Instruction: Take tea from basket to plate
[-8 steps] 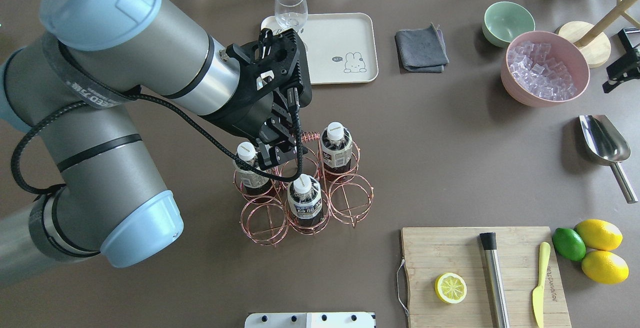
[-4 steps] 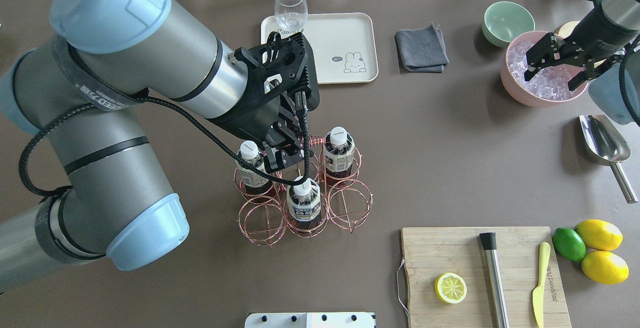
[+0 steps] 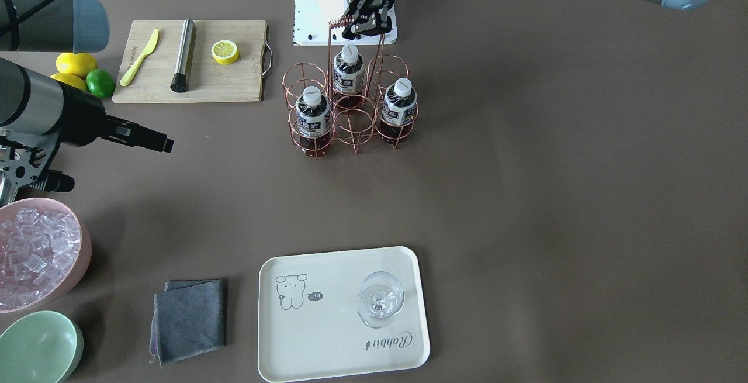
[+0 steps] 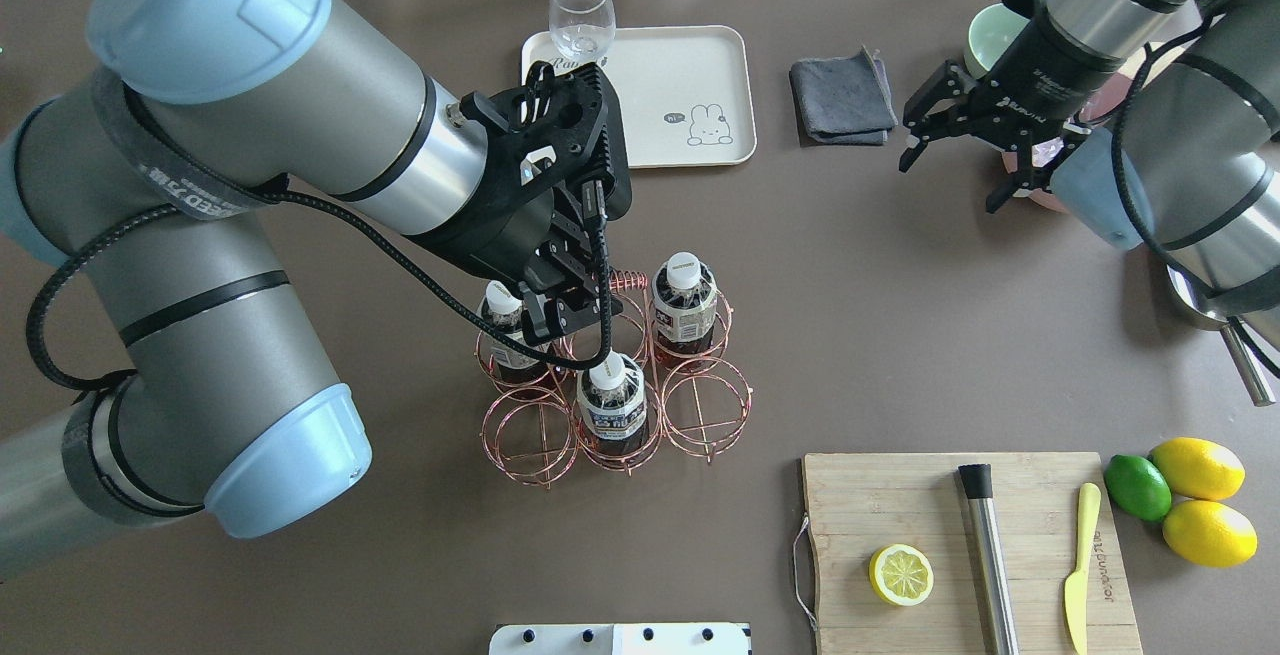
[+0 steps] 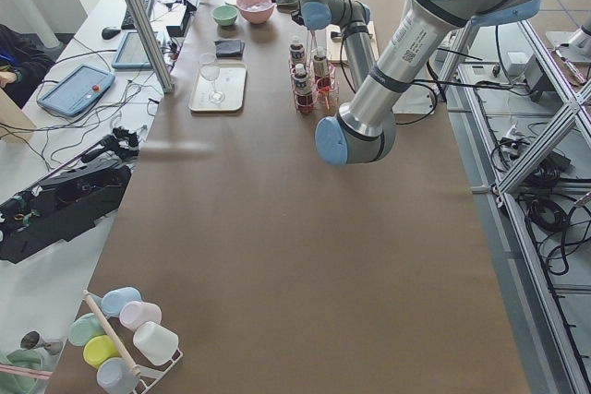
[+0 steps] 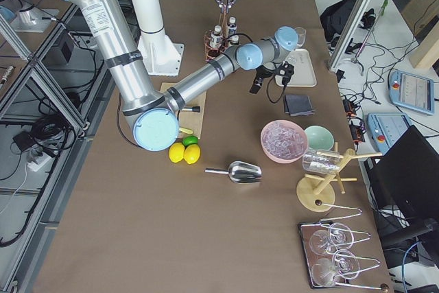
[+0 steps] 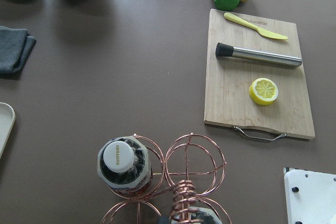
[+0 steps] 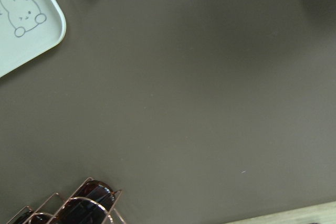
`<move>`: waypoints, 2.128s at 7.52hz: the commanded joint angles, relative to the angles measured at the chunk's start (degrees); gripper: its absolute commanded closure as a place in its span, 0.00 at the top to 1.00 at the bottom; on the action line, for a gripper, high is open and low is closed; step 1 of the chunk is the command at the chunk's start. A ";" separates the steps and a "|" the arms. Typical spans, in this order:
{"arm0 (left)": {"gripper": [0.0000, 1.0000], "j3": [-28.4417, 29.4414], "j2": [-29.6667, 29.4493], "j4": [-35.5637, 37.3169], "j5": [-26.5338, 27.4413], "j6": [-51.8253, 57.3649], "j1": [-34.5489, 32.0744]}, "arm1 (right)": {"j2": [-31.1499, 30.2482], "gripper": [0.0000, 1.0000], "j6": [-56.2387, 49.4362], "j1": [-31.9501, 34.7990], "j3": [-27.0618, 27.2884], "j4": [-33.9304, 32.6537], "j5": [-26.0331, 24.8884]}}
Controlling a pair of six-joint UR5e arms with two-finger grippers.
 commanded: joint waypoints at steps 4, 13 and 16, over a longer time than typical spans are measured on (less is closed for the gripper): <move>0.00 0.01 0.38 0.08 -0.07 0.01 -0.22 | 18.33 0.99 25.67 -11.03 -6.26 -0.22 -2.77; 0.00 -0.08 0.55 -0.01 -0.07 0.01 -0.23 | 20.82 0.74 26.13 -17.19 -8.13 -0.57 -3.57; 0.00 -0.08 0.46 -0.01 -0.07 0.01 -0.14 | 20.56 0.23 25.95 -16.84 -7.79 -0.75 -3.13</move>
